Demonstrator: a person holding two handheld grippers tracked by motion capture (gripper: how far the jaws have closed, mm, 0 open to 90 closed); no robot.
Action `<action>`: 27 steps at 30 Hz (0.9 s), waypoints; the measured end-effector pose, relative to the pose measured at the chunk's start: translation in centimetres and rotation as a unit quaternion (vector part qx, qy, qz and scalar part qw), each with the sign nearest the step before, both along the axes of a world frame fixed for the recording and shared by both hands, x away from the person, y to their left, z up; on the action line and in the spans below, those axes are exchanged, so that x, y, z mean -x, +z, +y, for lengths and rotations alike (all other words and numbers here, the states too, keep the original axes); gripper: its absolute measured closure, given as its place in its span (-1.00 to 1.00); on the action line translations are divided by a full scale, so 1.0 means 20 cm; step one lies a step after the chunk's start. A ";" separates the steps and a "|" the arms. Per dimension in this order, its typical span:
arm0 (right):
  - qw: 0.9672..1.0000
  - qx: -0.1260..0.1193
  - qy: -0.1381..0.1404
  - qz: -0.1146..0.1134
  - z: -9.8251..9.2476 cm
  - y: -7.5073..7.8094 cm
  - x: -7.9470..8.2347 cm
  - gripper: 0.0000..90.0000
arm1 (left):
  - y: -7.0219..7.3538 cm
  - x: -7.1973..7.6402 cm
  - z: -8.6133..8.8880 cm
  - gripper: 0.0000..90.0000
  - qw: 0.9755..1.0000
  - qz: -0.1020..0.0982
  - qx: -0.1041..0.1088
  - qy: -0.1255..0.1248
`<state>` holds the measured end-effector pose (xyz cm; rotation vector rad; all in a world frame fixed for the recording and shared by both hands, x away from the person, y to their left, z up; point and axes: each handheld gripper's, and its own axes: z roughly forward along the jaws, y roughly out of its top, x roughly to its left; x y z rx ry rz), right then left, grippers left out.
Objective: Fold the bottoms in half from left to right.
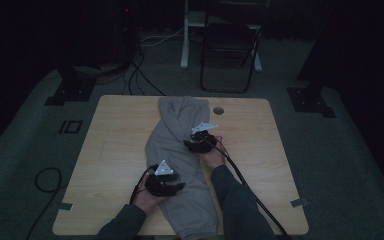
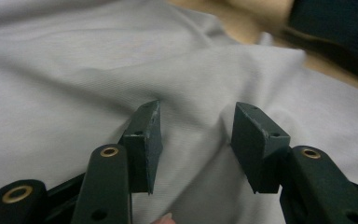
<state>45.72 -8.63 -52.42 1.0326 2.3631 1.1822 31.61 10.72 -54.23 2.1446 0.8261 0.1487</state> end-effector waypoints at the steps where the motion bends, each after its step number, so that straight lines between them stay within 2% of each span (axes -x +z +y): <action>1: 1.000 0.005 -0.005 0.007 0.01 -0.01 -0.02 0.26 | 0.00 0.00 0.00 0.18 1.000 0.001 -0.001 -0.006; 3: 1.000 0.011 -0.005 0.012 0.00 -0.03 -0.03 0.41 | 0.00 0.02 -0.01 0.21 1.000 0.006 0.004 -0.019; 4: 1.000 0.017 -0.004 0.015 0.00 -0.04 -0.03 0.60 | 0.00 0.03 -0.02 0.22 1.000 0.006 0.006 -0.024; 5: 1.000 0.017 -0.004 0.015 0.00 -0.04 -0.03 0.60 | 0.00 0.03 -0.02 0.24 1.000 0.006 0.006 -0.024; 6: 0.999 0.027 -0.003 0.017 -0.01 -0.04 -0.04 0.78 | -0.01 0.04 -0.03 0.24 0.999 0.009 0.012 -0.036; 7: 0.999 0.036 -0.013 0.018 -0.03 -0.03 -0.04 0.97 | -0.01 0.06 -0.03 0.26 0.999 0.011 0.014 -0.043; 11: 0.999 0.023 -0.040 0.017 -0.10 0.01 -0.04 0.98 | -0.01 0.11 -0.07 0.27 0.997 0.015 0.017 -0.067; 13: 0.998 0.029 -0.054 0.015 -0.12 0.03 -0.04 0.98 | -0.01 0.13 -0.09 0.27 0.996 0.011 0.010 -0.083; 15: 0.996 0.044 -0.072 0.017 -0.14 0.03 -0.05 0.98 | 0.00 0.15 -0.11 0.27 0.996 0.001 0.001 -0.086; 17: 0.995 0.050 -0.079 0.018 -0.15 0.04 -0.05 0.98 | 0.00 0.14 -0.12 0.23 0.996 0.006 0.001 -0.085; 18: 0.995 0.057 -0.085 0.018 -0.15 0.03 -0.05 0.98 | 0.01 0.13 -0.11 0.23 0.997 -0.001 0.001 -0.077; 20: 0.990 0.080 -0.116 0.015 -0.16 0.03 -0.06 0.85 | 0.03 0.12 -0.08 0.17 0.998 -0.014 0.009 -0.057; 21: 0.989 0.077 -0.124 0.018 -0.17 0.03 -0.07 0.73 | 0.05 0.10 -0.06 0.17 0.999 -0.020 0.009 -0.046; 22: 0.990 0.067 -0.124 0.020 -0.17 0.03 -0.07 0.63 | 0.06 0.08 -0.04 0.17 0.999 -0.027 0.007 -0.032; 24: 0.994 0.037 -0.105 0.010 -0.17 0.05 -0.06 0.49 | 0.08 0.03 0.01 0.17 0.999 -0.045 -0.007 0.016; 26: 0.997 0.018 -0.076 -0.008 -0.13 0.08 -0.05 0.42 | 0.09 -0.03 0.05 0.17 0.998 -0.049 -0.010 0.044; 27: 0.998 0.013 -0.065 -0.010 -0.11 0.08 -0.04 0.37 | 0.08 -0.06 0.07 0.17 0.997 -0.049 -0.015 0.058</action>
